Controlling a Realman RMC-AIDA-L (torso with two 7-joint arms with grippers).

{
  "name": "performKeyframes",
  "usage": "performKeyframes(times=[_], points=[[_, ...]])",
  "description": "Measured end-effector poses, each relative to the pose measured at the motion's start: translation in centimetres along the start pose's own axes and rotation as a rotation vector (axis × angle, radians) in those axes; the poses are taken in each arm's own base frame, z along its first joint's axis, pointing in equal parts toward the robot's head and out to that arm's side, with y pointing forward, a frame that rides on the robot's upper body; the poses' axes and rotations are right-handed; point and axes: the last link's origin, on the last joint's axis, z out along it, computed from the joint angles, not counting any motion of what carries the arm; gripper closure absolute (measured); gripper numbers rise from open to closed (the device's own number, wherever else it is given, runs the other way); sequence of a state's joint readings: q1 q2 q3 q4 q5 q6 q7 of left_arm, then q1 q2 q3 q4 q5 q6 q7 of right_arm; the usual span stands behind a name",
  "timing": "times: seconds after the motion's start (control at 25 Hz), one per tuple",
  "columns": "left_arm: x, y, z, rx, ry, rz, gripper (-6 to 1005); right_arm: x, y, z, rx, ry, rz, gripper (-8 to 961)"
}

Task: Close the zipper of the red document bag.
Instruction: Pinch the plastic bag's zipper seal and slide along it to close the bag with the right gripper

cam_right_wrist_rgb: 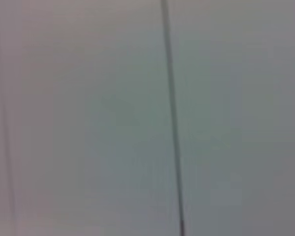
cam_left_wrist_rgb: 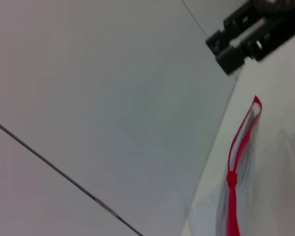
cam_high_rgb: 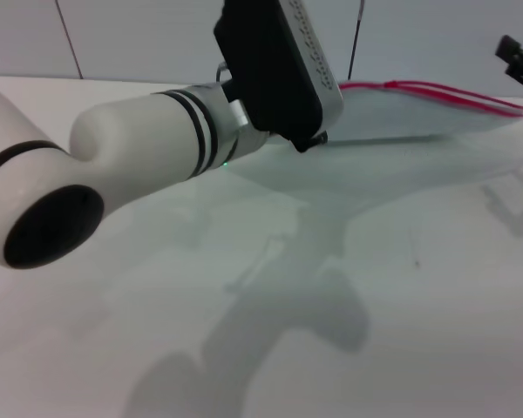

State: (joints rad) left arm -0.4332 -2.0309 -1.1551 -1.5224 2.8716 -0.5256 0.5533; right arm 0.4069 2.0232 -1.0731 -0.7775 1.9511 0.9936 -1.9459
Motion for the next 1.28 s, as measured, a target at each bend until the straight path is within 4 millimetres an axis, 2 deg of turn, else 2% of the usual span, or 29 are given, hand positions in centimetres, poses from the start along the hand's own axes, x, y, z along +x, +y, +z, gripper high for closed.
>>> performKeyframes(times=[0.28,0.68,0.84,1.28], points=[[0.6,-0.5,-0.6,0.032,0.040,0.003,942,-2.4,1.2,1.0,-0.093,0.074,-0.119,313],[0.7,-0.7,-0.8,0.041,0.049,0.001,942,-5.7,4.3,2.3,-0.233,0.095,-0.234,313],[0.8,-0.8,-0.8,0.044,0.052,0.002,942,-5.7,5.9,3.2,-0.289,0.116,-0.278,313],[1.3,-0.6,-0.7,0.041,0.068,0.011,943,-4.8,6.8,5.1,-0.310,0.178,-0.337,313]])
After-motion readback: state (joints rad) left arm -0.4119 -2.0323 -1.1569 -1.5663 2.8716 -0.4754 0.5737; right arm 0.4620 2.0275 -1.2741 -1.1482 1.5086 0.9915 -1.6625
